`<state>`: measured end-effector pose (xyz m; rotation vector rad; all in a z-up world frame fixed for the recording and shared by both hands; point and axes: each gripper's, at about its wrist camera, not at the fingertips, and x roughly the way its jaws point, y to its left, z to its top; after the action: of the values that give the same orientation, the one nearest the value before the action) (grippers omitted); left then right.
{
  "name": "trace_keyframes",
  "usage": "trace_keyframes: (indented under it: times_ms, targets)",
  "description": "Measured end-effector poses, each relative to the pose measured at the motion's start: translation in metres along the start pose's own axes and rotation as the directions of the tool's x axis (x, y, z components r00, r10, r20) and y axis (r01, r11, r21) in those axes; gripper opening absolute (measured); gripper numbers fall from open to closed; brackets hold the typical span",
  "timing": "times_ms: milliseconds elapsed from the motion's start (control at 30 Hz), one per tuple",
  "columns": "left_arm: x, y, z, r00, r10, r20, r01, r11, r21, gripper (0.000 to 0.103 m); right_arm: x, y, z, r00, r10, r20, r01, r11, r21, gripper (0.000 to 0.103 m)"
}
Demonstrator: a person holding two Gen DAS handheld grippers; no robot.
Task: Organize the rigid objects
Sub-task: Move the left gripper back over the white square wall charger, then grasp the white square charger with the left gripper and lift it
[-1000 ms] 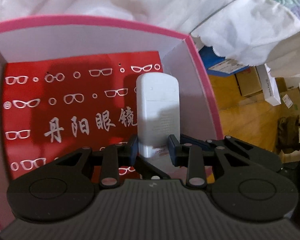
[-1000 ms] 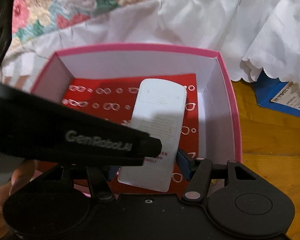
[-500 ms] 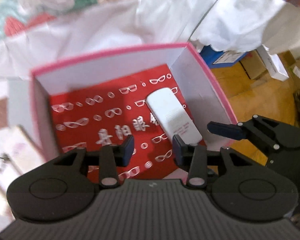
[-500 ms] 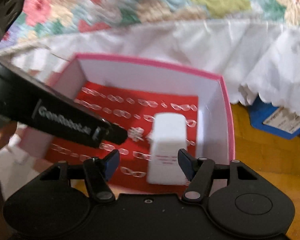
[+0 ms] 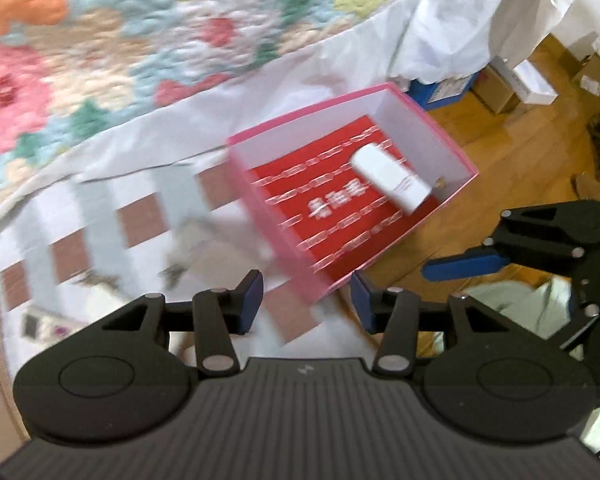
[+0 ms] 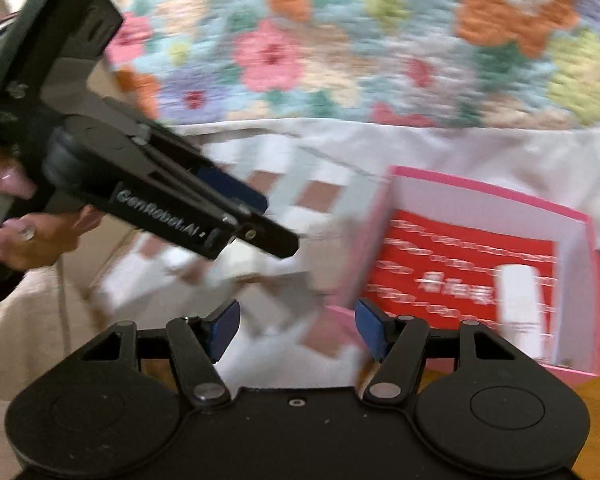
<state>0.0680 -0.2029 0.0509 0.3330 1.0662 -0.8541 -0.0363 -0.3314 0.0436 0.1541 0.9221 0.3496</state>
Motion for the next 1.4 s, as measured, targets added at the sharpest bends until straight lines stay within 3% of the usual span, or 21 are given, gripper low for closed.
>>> trace_keyframes:
  times_ms: [200, 300, 600, 700, 867, 1100, 1200, 1300, 1333, 1400]
  targets:
    - [-0.047, 0.053, -0.038, 0.995, 0.096, 0.008, -0.096, 0.995, -0.001, 0.057, 0.02, 0.054, 0.014, 0.99, 0.139, -0.033, -0.142, 0.987, -0.075, 0.069]
    - [-0.053, 0.088, -0.058, 0.989, 0.148, 0.004, -0.148, 0.988, -0.046, 0.062, 0.04, 0.076, 0.018, 0.979, 0.197, -0.056, -0.201, 0.975, -0.097, 0.069]
    - [-0.006, 0.187, -0.104, 0.979, 0.18, -0.096, -0.197, 0.958, -0.208, 0.062, 0.142, 0.105, 0.024, 0.946, 0.309, -0.099, -0.314, 0.949, -0.036, 0.069]
    - [0.023, 0.208, -0.116, 0.971, 0.192, -0.146, -0.223, 0.945, -0.239, 0.063, 0.182, 0.109, 0.026, 0.946, 0.299, -0.124, -0.301, 0.954, 0.004, 0.069]
    - [0.064, 0.243, -0.137, 0.965, 0.15, -0.214, -0.22, 0.91, -0.351, 0.063, 0.231, 0.122, 0.025, 0.955, 0.241, -0.174, -0.243, 0.97, 0.007, 0.069]
    - [0.091, 0.266, -0.154, 0.957, 0.143, -0.254, -0.239, 0.882, -0.406, 0.063, 0.275, 0.13, 0.016, 0.977, 0.152, -0.152, -0.159, 0.987, -0.036, 0.069]
    - [0.095, 0.276, -0.157, 0.969, 0.097, -0.228, -0.195, 0.867, -0.46, 0.064, 0.29, 0.128, 0.013, 0.984, 0.112, -0.138, -0.117, 0.993, -0.024, 0.069]
    - [0.098, 0.274, -0.161, 0.978, 0.044, -0.202, -0.14, 0.86, -0.491, 0.058, 0.298, 0.131, 0.011, 0.99, 0.069, -0.122, -0.077, 0.995, -0.065, 0.069]
    - [0.101, 0.271, -0.162, 0.98, 0.015, -0.201, -0.116, 0.858, -0.5, 0.052, 0.3, 0.132, 0.011, 0.991, 0.067, -0.118, -0.076, 0.995, -0.068, 0.069]
    - [0.102, 0.266, -0.163, 0.982, -0.003, -0.188, -0.097, 0.847, -0.523, 0.051, 0.302, 0.131, 0.009, 0.991, 0.071, -0.111, -0.077, 0.996, -0.051, 0.069]
